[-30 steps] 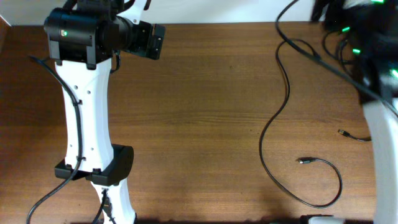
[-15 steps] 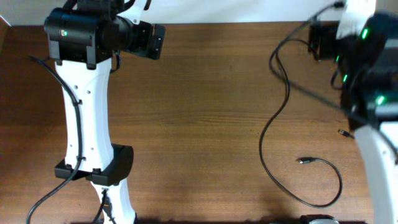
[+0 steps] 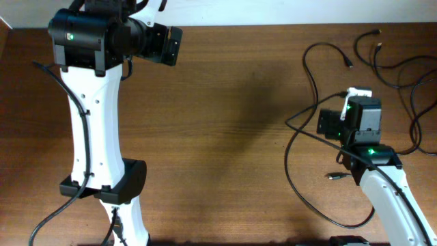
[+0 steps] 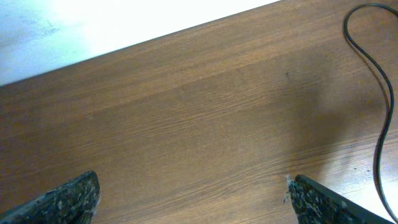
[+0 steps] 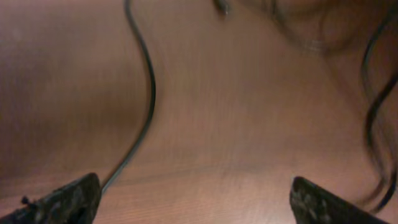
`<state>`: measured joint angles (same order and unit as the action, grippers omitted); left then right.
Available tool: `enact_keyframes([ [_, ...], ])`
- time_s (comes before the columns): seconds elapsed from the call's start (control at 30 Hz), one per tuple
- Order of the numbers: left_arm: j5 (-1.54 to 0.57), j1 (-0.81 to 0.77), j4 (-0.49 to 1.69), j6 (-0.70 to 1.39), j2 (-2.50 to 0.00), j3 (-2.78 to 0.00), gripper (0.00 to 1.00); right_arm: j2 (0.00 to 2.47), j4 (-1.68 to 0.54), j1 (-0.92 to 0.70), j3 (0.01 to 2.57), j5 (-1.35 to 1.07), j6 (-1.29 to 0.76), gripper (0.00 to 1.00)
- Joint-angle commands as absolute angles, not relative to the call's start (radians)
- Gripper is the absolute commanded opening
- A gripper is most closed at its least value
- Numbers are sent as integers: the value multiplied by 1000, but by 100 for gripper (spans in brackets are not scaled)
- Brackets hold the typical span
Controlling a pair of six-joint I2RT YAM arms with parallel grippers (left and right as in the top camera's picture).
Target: Untangle cables
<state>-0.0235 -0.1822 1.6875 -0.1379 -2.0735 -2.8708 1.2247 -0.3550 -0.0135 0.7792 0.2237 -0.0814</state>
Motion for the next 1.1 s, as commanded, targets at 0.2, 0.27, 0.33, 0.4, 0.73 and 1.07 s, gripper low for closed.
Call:
enact_keyframes([
  [0.2, -38, -181, 1688, -151, -2051, -2883, 99, 1227, -761, -69, 778, 105, -344, 95],
  [0.27, -38, -181, 1688, -151, -2051, -2883, 99, 1225, -820, -107, 779, 105, -378, 95],
  [0.33, -38, -181, 1688, -151, -2051, -2883, 99, 1210, -884, -158, 780, 94, -394, 95],
  [0.4, -38, -181, 1688, -151, -2051, -2883, 99, 1191, -948, -190, 780, 82, -399, 96],
  [0.73, -38, -181, 1688, -151, -2051, -2883, 99, 1177, -1050, -236, 734, 11, -440, 98],
  [1.07, -38, -181, 1688, -152, -2051, -2883, 99, 1168, -918, -236, 637, -2, -506, 96],
])
